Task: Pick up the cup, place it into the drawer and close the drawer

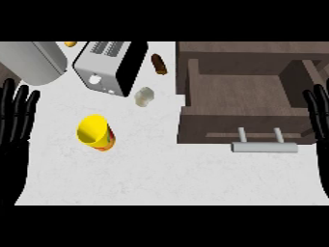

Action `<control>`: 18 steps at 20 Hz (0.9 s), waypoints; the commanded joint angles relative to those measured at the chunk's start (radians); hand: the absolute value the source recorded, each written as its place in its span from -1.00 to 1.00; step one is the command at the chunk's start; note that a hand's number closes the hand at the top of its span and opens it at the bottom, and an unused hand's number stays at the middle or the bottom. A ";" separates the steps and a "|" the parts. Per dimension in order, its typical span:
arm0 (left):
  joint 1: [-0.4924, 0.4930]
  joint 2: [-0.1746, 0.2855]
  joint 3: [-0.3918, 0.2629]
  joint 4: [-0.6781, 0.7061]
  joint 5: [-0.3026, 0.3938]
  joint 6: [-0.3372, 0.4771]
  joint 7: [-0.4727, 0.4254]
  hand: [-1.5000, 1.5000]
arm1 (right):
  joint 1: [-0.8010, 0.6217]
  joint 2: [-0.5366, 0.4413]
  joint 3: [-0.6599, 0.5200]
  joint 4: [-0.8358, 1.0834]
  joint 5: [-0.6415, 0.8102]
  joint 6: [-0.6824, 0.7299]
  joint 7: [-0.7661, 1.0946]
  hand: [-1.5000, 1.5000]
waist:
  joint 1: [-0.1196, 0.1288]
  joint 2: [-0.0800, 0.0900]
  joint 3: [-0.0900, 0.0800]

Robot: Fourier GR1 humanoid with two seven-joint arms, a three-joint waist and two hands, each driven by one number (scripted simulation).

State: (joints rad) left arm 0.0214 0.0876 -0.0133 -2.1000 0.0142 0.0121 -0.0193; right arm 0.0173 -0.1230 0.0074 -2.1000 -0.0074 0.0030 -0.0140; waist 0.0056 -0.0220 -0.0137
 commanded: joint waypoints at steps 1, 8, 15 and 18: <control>0.028 -0.012 -0.029 -0.061 -0.010 -0.003 0.020 -1.00 | -0.037 -0.003 -0.049 0.028 -0.047 0.022 -0.051 -1.00 | -0.003 0.021 0.014; -0.071 0.023 0.093 0.182 0.309 -0.126 0.113 -1.00 | 0.029 -0.028 0.051 0.020 -0.061 0.101 0.061 -1.00 | -0.016 0.026 0.013; -0.168 0.101 0.215 0.416 0.404 -0.233 0.055 -1.00 | -0.120 -0.047 -0.021 0.091 -0.110 0.107 0.163 -1.00 | -0.008 0.023 0.013; -0.183 0.106 0.212 0.520 0.319 -0.230 -0.013 -1.00 | -0.157 -0.044 -0.034 0.176 -0.093 0.120 0.096 -1.00 | -0.008 0.024 0.013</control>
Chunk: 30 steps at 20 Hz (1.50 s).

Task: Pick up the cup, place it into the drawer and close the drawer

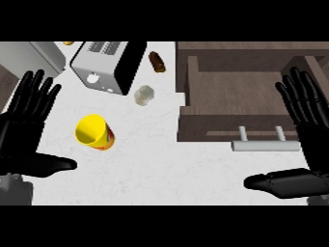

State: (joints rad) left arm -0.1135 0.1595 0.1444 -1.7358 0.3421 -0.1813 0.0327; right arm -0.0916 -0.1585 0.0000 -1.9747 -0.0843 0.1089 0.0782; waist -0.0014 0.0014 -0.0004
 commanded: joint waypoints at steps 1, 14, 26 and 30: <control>0.008 0.041 0.057 0.106 0.017 -0.060 -0.044 -1.00 | -0.026 0.022 -0.006 0.088 0.029 -0.002 -0.059 -1.00 | 0.003 -0.001 0.000; -0.073 0.076 0.093 0.579 -0.138 -0.088 -0.309 -1.00 | -0.078 -0.015 -0.056 0.067 0.008 0.043 -0.032 -1.00 | -0.002 -0.001 0.000; -0.255 0.099 0.110 1.187 -0.276 -0.084 -0.704 -1.00 | -0.155 -0.038 -0.114 0.121 -0.027 0.064 0.007 -1.00 | -0.006 0.001 0.000; -0.309 0.125 0.128 1.404 -0.314 -0.106 -0.883 -1.00 | -0.171 -0.033 -0.107 0.077 -0.056 0.064 0.050 -1.00 | -0.016 0.005 -0.002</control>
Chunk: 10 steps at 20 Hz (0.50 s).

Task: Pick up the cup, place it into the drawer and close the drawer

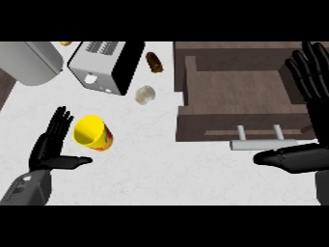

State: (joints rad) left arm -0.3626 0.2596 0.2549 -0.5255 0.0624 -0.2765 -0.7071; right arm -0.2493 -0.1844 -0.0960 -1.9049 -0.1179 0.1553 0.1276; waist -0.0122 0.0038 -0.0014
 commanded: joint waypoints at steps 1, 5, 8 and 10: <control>-0.096 0.046 0.025 0.236 -0.040 -0.002 -0.146 -1.00 | -0.026 0.005 0.008 0.052 0.013 0.005 -0.017 -1.00 | -0.006 0.004 -0.001; -0.105 0.020 0.021 0.272 -0.045 0.005 -0.212 -1.00 | -0.012 -0.036 -0.074 0.057 -0.054 0.046 -0.035 -1.00 | -0.003 0.002 0.000; -0.089 0.036 0.020 0.328 -0.060 -0.041 -0.291 -1.00 | -0.048 -0.030 -0.022 -0.030 -0.039 0.017 0.076 -1.00 | -0.010 0.004 -0.002; -0.150 0.016 0.036 0.353 -0.053 -0.001 -0.271 -1.00 | -0.014 0.022 0.024 0.004 0.013 -0.003 0.009 -1.00 | -0.022 0.011 -0.004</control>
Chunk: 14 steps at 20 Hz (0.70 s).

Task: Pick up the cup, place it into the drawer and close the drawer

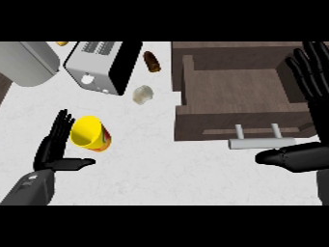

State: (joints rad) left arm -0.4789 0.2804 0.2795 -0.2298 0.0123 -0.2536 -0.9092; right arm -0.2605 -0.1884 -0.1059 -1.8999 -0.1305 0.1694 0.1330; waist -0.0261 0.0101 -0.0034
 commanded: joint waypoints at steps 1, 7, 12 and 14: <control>0.009 -0.015 0.001 0.060 -0.011 -0.035 -0.105 -1.00 | 0.028 0.006 0.010 -0.047 -0.003 0.001 0.022 -1.00 | 0.001 -0.002 0.000; -0.034 -0.014 0.002 0.078 -0.023 -0.016 -0.116 -1.00 | -0.044 -0.014 -0.017 0.046 -0.009 0.012 0.001 -1.00 | -0.002 0.002 -0.001; -0.055 -0.066 -0.001 0.084 -0.030 0.014 -0.124 -1.00 | -0.003 -0.038 -0.056 0.084 -0.020 0.048 -0.064 -1.00 | -0.010 0.007 -0.001; -0.056 -0.036 0.004 0.089 -0.027 -0.043 -0.127 -1.00 | -0.021 0.002 -0.002 0.038 0.016 0.002 -0.020 -1.00 | -0.016 0.009 -0.002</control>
State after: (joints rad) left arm -0.5317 0.2487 0.2819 -0.1527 -0.0120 -0.2357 -0.9682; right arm -0.2831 -0.1941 -0.1121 -1.8645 -0.1233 0.1771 0.1226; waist -0.0361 0.0155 -0.0048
